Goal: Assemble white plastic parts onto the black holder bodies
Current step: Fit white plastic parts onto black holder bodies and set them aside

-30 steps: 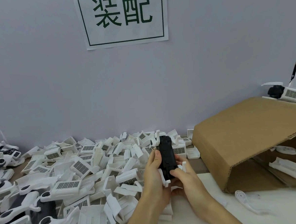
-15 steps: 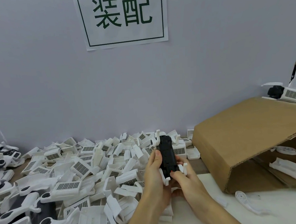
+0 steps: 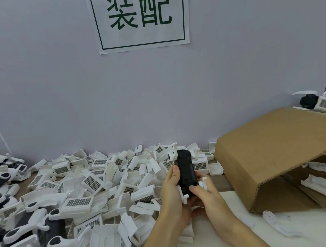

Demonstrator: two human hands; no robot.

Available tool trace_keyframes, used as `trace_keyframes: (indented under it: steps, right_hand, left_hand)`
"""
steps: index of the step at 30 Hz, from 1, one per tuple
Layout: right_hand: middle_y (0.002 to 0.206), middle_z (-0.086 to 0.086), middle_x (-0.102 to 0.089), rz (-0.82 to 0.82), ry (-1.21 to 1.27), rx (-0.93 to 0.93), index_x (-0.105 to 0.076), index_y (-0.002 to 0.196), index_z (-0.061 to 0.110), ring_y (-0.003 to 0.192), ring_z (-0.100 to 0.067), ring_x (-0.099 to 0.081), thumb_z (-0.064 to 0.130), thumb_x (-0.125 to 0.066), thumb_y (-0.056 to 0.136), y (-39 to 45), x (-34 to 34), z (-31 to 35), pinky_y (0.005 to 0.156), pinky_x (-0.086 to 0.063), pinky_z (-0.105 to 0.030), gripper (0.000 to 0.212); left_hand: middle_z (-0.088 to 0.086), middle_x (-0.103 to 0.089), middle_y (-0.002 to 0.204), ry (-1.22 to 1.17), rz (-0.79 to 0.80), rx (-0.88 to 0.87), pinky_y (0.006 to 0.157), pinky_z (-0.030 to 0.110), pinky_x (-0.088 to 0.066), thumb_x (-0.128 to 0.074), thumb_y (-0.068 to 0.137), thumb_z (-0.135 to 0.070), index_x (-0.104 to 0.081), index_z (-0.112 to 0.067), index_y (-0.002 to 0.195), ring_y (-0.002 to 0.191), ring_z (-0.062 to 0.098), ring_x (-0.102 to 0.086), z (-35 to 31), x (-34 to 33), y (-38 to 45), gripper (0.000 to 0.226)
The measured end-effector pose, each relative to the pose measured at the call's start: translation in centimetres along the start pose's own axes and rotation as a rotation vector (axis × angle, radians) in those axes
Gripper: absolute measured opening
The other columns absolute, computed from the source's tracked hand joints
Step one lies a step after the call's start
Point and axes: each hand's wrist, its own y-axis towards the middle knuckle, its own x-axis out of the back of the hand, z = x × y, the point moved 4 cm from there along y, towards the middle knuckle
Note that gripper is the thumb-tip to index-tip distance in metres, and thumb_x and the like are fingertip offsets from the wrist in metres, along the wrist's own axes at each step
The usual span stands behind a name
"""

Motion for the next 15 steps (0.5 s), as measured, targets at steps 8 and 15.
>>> trace_keyframes:
  steps: [8,15]
  right_hand:
    - [0.081,0.0,-0.069,0.03,-0.048,0.007,-0.056,0.124,0.032,0.077,-0.017,-0.063,0.009,-0.05,0.096,-0.25,0.07,0.04,0.068,-0.048,-0.032,0.036]
    - [0.082,-0.005,-0.068,0.014,-0.058,0.007,-0.055,0.123,0.034,0.073,-0.017,-0.063,0.01,-0.05,0.097,-0.38,0.07,0.23,0.066,-0.048,-0.034,0.036]
  left_hand:
    - [0.013,-0.074,0.076,0.024,-0.035,0.006,0.068,0.04,-0.054,-0.052,0.101,-0.036,-0.072,-0.019,0.101,0.061,0.026,-0.071,-0.07,0.16,-0.06,0.027]
    - [0.01,-0.075,0.076,-0.003,-0.03,0.01,0.059,0.039,-0.058,-0.054,0.1,-0.035,-0.078,-0.024,0.085,0.061,0.025,-0.072,0.02,0.12,0.08,0.03]
